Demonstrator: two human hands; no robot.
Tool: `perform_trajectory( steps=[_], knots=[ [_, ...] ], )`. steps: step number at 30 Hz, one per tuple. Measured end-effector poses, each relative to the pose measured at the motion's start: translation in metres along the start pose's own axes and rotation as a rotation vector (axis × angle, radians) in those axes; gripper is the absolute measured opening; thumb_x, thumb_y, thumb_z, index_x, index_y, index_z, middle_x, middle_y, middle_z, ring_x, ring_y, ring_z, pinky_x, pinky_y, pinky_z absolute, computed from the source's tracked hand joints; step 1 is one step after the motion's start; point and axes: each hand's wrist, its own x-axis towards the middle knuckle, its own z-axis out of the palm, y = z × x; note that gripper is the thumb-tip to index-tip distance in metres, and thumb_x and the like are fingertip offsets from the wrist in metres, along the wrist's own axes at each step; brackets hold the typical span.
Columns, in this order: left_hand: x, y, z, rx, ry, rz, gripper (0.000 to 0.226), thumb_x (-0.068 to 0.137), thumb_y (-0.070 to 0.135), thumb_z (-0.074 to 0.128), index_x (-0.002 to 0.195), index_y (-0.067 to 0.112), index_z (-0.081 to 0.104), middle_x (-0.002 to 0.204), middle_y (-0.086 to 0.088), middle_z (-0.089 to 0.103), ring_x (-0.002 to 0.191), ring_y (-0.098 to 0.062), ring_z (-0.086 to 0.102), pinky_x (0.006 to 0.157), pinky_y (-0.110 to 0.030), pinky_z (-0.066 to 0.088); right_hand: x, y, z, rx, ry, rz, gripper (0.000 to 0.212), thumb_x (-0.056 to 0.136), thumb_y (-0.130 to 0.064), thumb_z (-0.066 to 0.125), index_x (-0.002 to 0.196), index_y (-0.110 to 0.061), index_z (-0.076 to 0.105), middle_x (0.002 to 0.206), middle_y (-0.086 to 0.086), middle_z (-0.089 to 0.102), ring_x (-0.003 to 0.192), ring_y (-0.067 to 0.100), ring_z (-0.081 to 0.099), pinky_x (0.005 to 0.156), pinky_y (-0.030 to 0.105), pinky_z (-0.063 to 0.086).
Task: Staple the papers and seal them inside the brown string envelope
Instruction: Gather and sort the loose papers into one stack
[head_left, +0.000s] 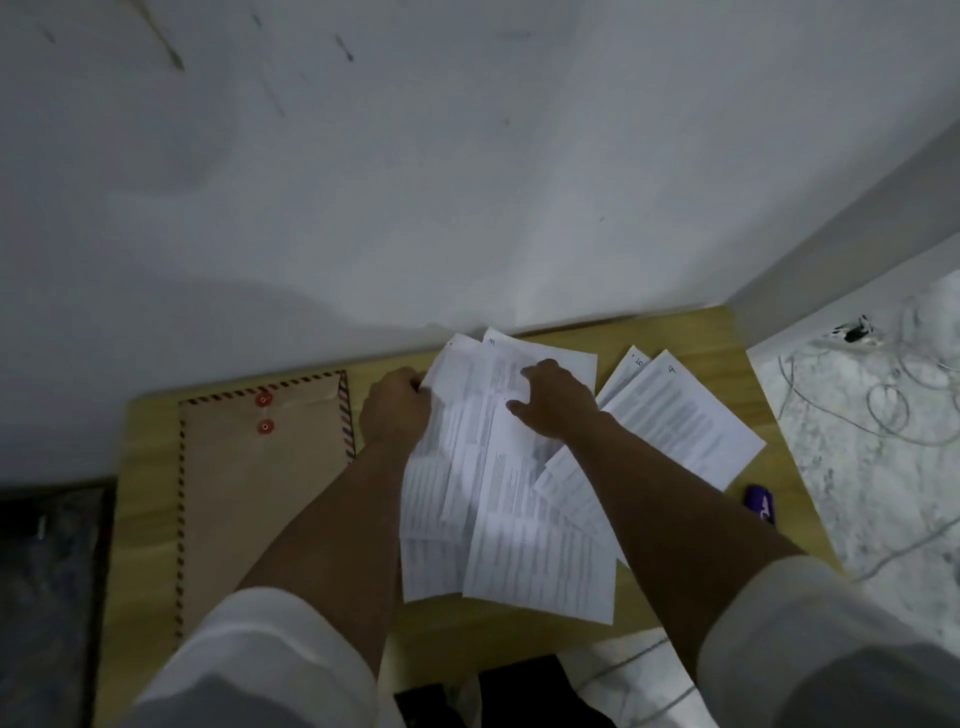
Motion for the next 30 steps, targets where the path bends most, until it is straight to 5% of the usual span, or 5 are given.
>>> perform_trajectory(
  steps=[5,11,19,25,30],
  knots=[
    [-0.034,0.014,-0.059,0.03,0.106,0.18,0.014,0.093,0.015,0.055,0.092,0.013,0.069,0.087,-0.009,0.071,0.079,-0.029,0.065,0.065,-0.033,0.048,-0.049,-0.011,-0.054,0.102,0.11,-0.008,0.065,0.093,-0.048,0.062,0.147,-0.016,0.046,0.15,0.012,0.045,0.138,0.029,0.044,0.111,0.044,0.039],
    [-0.086,0.016,-0.148,-0.04,0.185,0.414,0.012,0.092,0.017,0.058,0.084,0.017,0.066,0.083,-0.007,0.071,0.08,-0.03,0.067,0.073,-0.041,0.057,-0.133,-0.045,-0.121,0.32,0.345,-0.047,0.055,0.093,-0.041,0.066,0.14,-0.014,0.056,0.142,0.008,0.057,0.13,0.024,0.052,0.108,0.033,0.038],
    [-0.16,0.024,-0.251,-0.175,0.13,0.623,0.013,0.094,0.017,0.063,0.086,0.015,0.073,0.084,-0.002,0.073,0.073,-0.015,0.063,0.066,-0.026,0.048,-0.235,-0.113,-0.18,0.462,0.559,-0.322,0.058,0.092,-0.034,0.069,0.145,-0.019,0.05,0.141,0.004,0.058,0.131,0.016,0.053,0.1,0.023,0.037],
    [-0.191,0.03,-0.302,-0.321,0.147,0.66,0.012,0.094,0.018,0.065,0.094,0.013,0.075,0.09,-0.007,0.075,0.074,-0.018,0.066,0.072,-0.037,0.057,-0.273,-0.146,-0.204,0.584,0.648,-0.401,0.042,0.087,-0.022,0.073,0.129,-0.019,0.066,0.098,0.003,0.073,0.09,0.011,0.069,0.089,0.031,0.055],
    [-0.204,0.037,-0.324,-0.333,0.222,0.729,0.028,0.096,0.022,0.062,0.124,0.021,0.068,0.089,-0.006,0.074,0.071,-0.024,0.067,0.066,-0.036,0.056,-0.288,-0.163,-0.211,0.725,0.712,-0.438,0.032,0.089,-0.01,0.069,0.121,-0.016,0.071,0.08,0.012,0.073,0.075,0.012,0.064,0.075,0.02,0.05]
  ],
)
